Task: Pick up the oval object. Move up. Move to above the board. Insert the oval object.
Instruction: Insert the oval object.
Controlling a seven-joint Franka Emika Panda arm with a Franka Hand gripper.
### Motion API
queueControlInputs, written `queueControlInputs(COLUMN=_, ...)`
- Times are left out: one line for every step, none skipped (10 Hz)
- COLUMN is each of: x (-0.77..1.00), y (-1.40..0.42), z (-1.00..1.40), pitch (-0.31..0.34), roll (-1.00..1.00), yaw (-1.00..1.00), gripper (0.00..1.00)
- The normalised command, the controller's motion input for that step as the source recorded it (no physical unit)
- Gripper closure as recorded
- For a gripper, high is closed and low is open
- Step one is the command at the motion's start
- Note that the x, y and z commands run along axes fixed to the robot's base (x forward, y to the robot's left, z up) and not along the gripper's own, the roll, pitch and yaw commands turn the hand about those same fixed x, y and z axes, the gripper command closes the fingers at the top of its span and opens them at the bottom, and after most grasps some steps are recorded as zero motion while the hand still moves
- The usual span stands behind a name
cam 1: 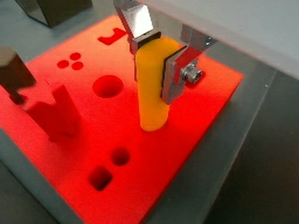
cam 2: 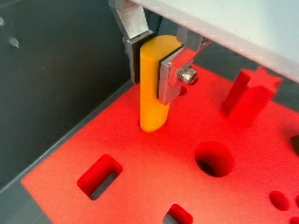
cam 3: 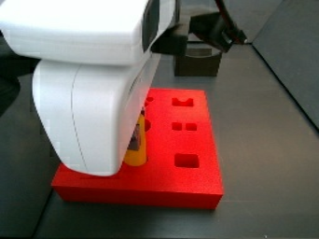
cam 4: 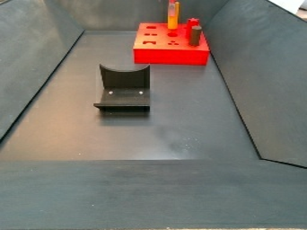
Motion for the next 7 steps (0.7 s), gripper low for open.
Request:
queueControlInputs(x=0.00, y=-0.19, z=-0.39, pitch=-0.197, roll=0.10, yaw=0.00, gripper=1.00)
queueControlInputs(x=0.00, y=-0.16, z=-0.42, pitch=-0.183, roll=0.10, yaw=0.00, gripper=1.00)
queueControlInputs(x=0.01, y=-0.15, z=-0.45, pitch=-0.171, roll=0.12, yaw=0.00, gripper=1.00)
queueControlInputs(x=0.02, y=-0.13, z=-0.40, pitch=-0.150, roll=0.13, yaw=0.00, gripper=1.00)
queueControlInputs(x=0.16, y=0.00, z=-0.29, pitch=-0.019, roll=0.05, yaw=0.03, gripper=1.00)
queueControlInputs(x=0.00, y=0.00, z=-0.09, pitch=-0.040, roll=0.00, yaw=0.00, gripper=1.00)
queueControlInputs(x=0.00, y=0.00, z=0.00, pitch=0.000, roll=-0.01, yaw=0.00, gripper=1.00)
